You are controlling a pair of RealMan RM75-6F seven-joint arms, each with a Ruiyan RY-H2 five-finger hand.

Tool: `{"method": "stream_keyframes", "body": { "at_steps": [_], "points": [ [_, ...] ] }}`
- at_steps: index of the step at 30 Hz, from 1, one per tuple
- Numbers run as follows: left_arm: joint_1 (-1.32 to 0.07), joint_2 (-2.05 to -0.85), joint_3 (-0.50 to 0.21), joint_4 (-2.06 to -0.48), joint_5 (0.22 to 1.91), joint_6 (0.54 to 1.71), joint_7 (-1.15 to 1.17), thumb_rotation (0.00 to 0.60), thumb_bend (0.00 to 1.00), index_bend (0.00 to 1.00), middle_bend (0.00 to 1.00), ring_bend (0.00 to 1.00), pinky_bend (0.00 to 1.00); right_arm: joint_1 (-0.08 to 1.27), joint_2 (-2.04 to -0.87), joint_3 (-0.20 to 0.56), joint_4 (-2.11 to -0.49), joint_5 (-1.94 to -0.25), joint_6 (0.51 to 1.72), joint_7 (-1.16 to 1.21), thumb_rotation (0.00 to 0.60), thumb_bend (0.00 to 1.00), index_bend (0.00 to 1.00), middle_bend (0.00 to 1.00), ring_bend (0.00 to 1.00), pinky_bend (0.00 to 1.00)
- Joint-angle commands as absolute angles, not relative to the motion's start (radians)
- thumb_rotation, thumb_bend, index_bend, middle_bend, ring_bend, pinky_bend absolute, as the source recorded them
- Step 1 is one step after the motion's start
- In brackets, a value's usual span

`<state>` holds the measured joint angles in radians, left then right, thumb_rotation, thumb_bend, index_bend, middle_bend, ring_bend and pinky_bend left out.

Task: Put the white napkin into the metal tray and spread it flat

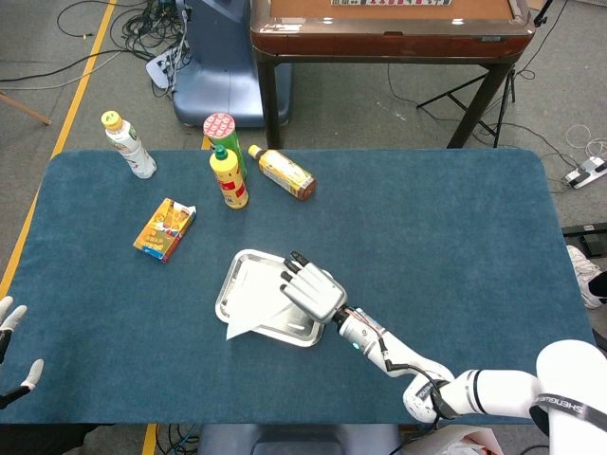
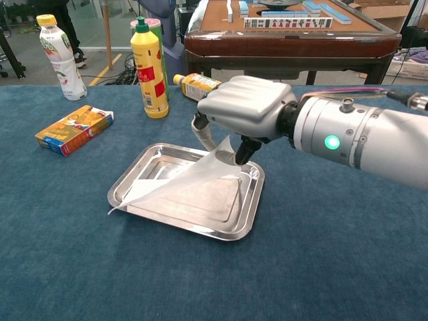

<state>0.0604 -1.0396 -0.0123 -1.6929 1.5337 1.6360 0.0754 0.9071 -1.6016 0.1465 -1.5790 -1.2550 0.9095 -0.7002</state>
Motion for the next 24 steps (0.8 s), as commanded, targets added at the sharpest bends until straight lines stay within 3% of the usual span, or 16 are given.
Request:
{"method": "stream_keyframes", "body": {
  "at_steps": [1, 10, 24],
  "points": [
    [0.064, -1.036, -0.013, -1.690, 1.533, 1.641, 0.071, 0.600, 0.29, 0.11, 0.03, 0.01, 0.00, 0.906, -1.633, 0.144, -1.571, -1.223, 0.930, -0.745, 0.600, 0.56, 0.66, 0.38, 0.19, 0.18],
    [0.064, -1.039, -0.011, -1.677, 1.537, 1.634, 0.055, 0.600, 0.29, 0.11, 0.03, 0.01, 0.00, 0.890, -1.682, 0.125, -1.583, -1.148, 1.007, -0.895, 0.600, 0.56, 0.67, 0.38, 0.19, 0.18],
    [0.064, -1.043, -0.010, -1.671, 1.540, 1.632, 0.052, 0.600, 0.29, 0.11, 0.03, 0.01, 0.00, 0.870, -1.712, 0.100, -1.563, -1.138, 1.027, -0.877, 0.600, 0.53, 0.67, 0.39, 0.19, 0.18]
  ]
}}
